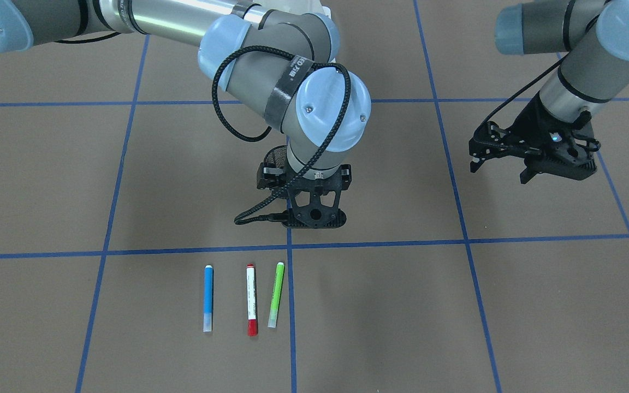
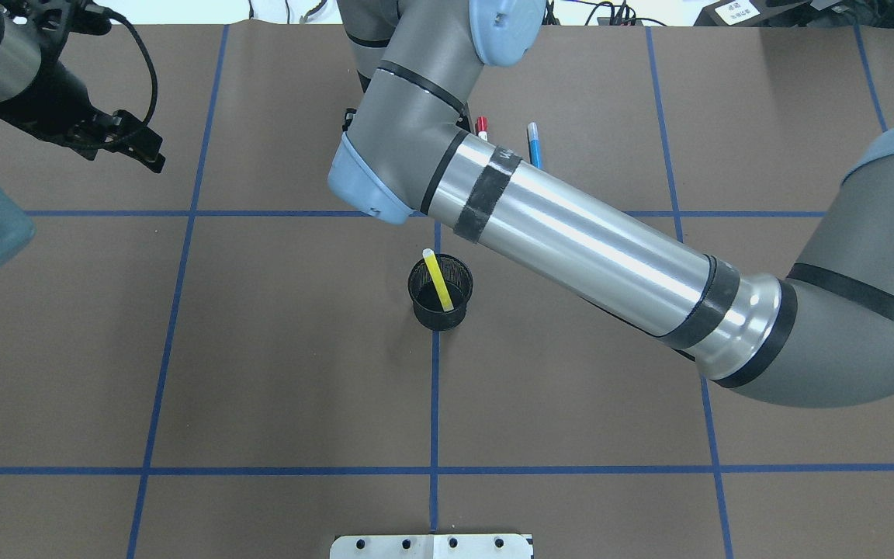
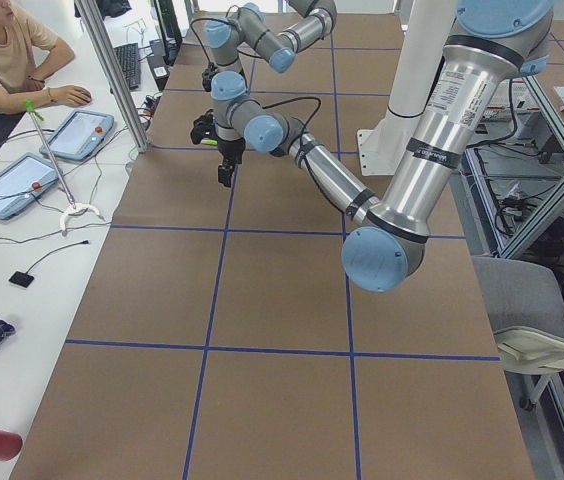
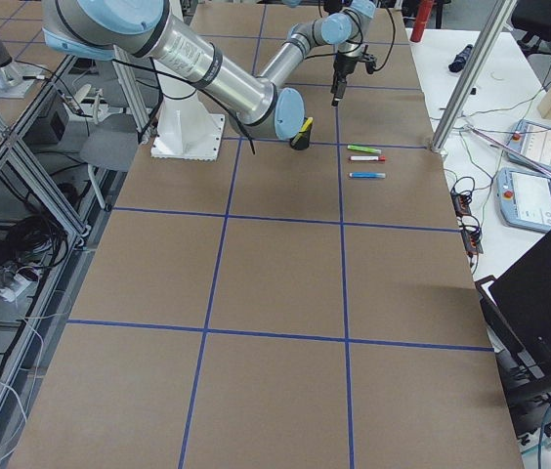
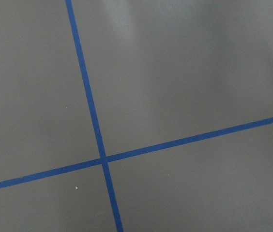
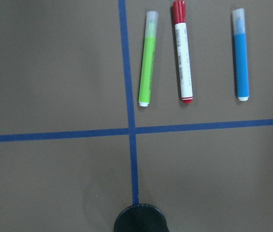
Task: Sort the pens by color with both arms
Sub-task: 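Lower the right gripper onto the yellow highlighter in the cup and grasp it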
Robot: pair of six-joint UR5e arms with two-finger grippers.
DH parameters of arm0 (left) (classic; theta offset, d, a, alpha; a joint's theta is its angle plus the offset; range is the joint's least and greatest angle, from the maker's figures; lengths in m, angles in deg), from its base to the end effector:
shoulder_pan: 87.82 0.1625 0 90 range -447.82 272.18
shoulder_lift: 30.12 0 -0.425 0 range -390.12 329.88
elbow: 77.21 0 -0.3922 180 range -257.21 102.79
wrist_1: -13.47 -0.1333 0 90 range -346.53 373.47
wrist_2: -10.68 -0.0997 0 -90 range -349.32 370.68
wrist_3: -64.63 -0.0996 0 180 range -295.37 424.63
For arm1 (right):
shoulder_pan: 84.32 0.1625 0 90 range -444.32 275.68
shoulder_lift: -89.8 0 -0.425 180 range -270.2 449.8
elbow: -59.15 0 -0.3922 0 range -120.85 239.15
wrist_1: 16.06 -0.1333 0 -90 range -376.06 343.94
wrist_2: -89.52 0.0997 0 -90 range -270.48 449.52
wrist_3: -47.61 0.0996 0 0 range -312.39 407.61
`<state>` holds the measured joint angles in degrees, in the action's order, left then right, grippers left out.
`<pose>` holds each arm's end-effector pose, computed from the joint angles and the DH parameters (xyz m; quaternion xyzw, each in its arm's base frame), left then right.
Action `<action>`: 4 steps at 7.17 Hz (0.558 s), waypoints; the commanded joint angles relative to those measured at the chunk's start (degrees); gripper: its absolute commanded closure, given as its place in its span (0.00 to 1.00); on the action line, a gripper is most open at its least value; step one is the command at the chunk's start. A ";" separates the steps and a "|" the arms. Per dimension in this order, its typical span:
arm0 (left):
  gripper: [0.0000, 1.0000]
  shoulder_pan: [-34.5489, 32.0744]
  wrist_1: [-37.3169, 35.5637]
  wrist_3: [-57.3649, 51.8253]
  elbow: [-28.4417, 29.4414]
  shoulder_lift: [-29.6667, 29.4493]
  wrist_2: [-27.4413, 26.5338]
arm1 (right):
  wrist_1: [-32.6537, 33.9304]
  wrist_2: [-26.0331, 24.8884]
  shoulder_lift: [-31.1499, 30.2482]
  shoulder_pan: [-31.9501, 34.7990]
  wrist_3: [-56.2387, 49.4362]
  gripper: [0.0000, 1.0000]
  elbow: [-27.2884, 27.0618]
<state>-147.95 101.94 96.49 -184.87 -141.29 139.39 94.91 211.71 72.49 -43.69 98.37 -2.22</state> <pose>0.2300 -0.5430 0.3143 0.0979 0.4243 0.0904 0.8956 -0.5643 -0.5899 0.0547 -0.0848 -0.3218 -0.0441 0.9420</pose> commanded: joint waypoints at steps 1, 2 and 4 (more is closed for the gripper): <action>0.01 -1.40 0.30 -1.71 -1.49 2.88 2.34 | 2.30 0.59 2.88 -2.04 -5.38 0.01 5.11; 0.01 -1.40 0.30 -1.62 -1.67 2.89 2.34 | 6.67 0.50 3.50 -2.57 -9.84 0.01 5.82; 0.01 -1.40 0.21 -1.53 -2.20 2.98 2.34 | 9.26 0.15 2.90 -3.79 -13.13 0.01 6.00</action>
<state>-149.31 102.22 94.89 -186.68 -138.43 141.69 102.44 212.15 75.64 -46.54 87.42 3.56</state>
